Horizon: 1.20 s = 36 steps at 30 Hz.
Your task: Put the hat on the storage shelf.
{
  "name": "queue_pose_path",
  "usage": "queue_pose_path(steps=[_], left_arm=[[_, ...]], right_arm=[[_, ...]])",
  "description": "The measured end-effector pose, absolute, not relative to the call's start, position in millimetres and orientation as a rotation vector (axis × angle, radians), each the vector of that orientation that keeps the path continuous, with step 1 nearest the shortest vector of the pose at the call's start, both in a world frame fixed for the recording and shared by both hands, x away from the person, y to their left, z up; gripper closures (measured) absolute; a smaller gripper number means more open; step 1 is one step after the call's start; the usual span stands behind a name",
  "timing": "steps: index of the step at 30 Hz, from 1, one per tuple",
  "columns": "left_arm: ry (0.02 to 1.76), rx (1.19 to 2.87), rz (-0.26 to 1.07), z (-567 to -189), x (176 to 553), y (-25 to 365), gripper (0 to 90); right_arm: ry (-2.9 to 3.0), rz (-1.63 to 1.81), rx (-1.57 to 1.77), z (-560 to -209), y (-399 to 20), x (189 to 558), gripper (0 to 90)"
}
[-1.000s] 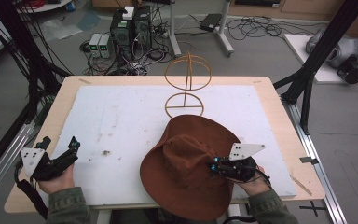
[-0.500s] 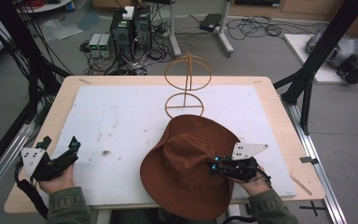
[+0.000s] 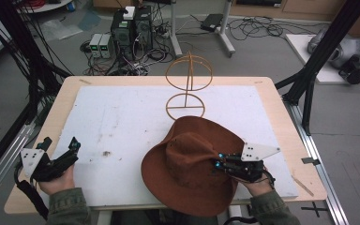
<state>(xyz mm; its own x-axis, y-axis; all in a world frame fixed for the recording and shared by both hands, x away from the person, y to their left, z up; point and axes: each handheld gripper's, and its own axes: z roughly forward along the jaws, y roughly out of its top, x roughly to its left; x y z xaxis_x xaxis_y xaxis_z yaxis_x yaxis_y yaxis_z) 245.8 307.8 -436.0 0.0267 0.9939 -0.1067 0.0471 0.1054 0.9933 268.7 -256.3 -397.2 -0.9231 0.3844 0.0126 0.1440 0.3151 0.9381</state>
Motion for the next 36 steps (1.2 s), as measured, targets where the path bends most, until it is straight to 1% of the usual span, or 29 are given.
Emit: queue_pose_path(steps=[19, 36], left_arm=[[1.27, 1.18, 1.089, -436, 246, 309, 12.1], [1.276, 1.173, 1.081, -437, 247, 310, 12.2]], right_arm=[[2.18, 1.611, 0.378, -384, -256, 257, 89.0], [2.027, 1.664, 0.294, -361, -259, 247, 88.9]])
